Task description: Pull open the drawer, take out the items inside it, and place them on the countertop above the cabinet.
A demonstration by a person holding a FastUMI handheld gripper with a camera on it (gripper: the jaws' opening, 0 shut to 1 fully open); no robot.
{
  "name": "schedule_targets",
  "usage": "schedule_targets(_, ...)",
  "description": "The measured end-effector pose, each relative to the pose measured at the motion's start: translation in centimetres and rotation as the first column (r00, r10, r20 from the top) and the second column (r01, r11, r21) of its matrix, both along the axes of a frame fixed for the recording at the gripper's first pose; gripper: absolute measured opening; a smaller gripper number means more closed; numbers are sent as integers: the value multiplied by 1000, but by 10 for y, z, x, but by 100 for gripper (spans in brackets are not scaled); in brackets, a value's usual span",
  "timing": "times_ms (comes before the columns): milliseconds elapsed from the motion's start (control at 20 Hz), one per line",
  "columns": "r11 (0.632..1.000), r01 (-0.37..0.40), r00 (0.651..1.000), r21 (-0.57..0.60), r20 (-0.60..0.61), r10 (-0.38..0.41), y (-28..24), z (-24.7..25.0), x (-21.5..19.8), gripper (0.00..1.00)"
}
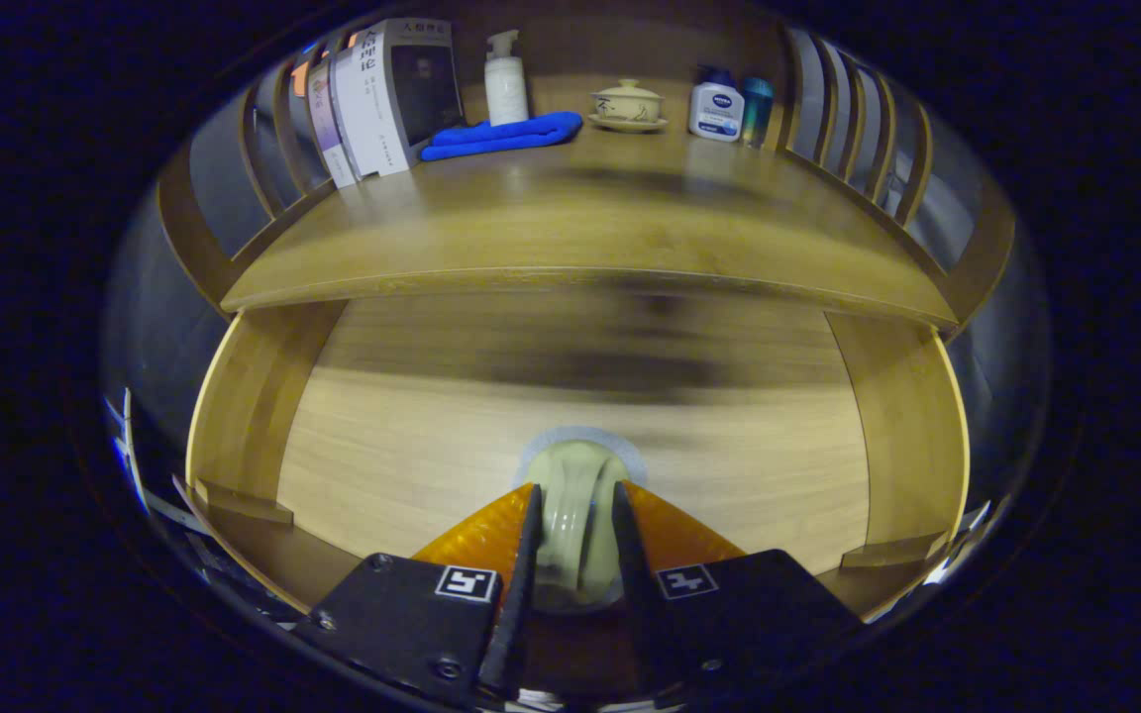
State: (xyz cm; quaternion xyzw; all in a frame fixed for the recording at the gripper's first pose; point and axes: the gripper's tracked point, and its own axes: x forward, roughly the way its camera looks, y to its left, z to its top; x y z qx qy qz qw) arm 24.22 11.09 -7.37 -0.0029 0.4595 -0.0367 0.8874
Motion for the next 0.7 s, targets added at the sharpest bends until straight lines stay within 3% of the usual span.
schedule_targets(150,1000,-5,1000,25,-14,5,3,-6,-1,36)
schedule_targets(350,996,-85,996,6,19,85,9,-5,2,23)
schedule_targets(700,996,-87,995,18,52,86,8,7,5,20)
